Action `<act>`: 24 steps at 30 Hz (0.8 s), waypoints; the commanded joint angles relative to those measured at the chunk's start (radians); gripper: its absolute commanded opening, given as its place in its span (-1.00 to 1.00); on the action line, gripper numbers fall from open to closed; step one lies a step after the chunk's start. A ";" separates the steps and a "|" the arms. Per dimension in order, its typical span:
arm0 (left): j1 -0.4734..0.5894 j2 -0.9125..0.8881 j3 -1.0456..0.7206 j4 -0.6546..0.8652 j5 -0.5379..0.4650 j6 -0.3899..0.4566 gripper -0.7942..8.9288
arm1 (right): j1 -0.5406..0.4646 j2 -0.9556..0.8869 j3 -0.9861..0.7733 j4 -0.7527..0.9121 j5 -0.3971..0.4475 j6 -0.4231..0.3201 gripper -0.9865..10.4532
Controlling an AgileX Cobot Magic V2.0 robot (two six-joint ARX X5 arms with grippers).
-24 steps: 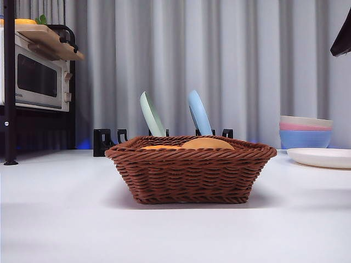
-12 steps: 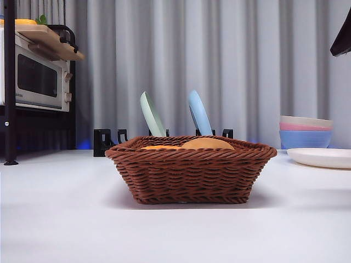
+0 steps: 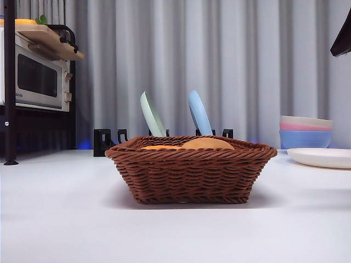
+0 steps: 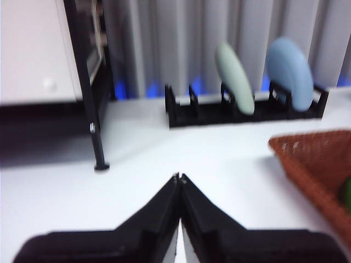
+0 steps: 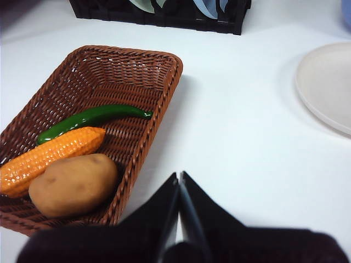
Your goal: Pick up the basket,pick up the corn from the table,pick up the potato from the table,pick up the cucumber from the table,put all items into the basket
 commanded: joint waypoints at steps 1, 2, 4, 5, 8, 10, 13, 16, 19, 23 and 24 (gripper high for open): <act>0.080 -0.032 -0.090 0.023 0.036 -0.009 -0.84 | 0.000 -0.002 -0.008 0.006 0.003 0.010 -0.82; 0.101 -0.043 -0.116 0.023 0.043 -0.009 -0.84 | 0.000 -0.002 -0.008 0.006 0.003 0.010 -0.82; 0.134 -0.068 -0.159 0.021 0.045 -0.009 -0.84 | 0.000 -0.002 -0.008 0.006 0.003 0.010 -0.82; 0.150 -0.081 -0.180 0.022 0.046 -0.008 -0.84 | 0.000 -0.002 -0.008 0.006 0.003 0.010 -0.82; 0.187 -0.113 -0.229 0.019 0.049 -0.014 -0.84 | 0.000 -0.002 -0.008 0.006 0.003 0.010 -0.82; 0.205 -0.127 -0.244 0.004 0.050 -0.025 -0.84 | 0.000 -0.002 -0.008 0.006 0.003 0.010 -0.82; 0.231 -0.144 -0.256 -0.036 0.050 -0.031 -0.84 | 0.000 -0.002 -0.008 0.006 0.003 0.010 -0.82; 0.245 -0.163 -0.270 -0.065 0.050 -0.031 -0.84 | 0.000 -0.002 -0.008 0.006 0.003 0.010 -0.82; 0.248 -0.177 -0.272 -0.062 0.053 -0.031 -0.84 | 0.000 -0.002 -0.008 0.007 0.003 0.010 -0.82; 0.248 -0.177 -0.272 -0.062 0.076 -0.031 -0.84 | 0.000 -0.002 -0.008 0.006 0.003 0.010 -0.82; 0.247 -0.177 -0.272 -0.061 0.080 -0.032 -0.84 | 0.000 -0.002 -0.008 0.006 0.003 0.010 -0.82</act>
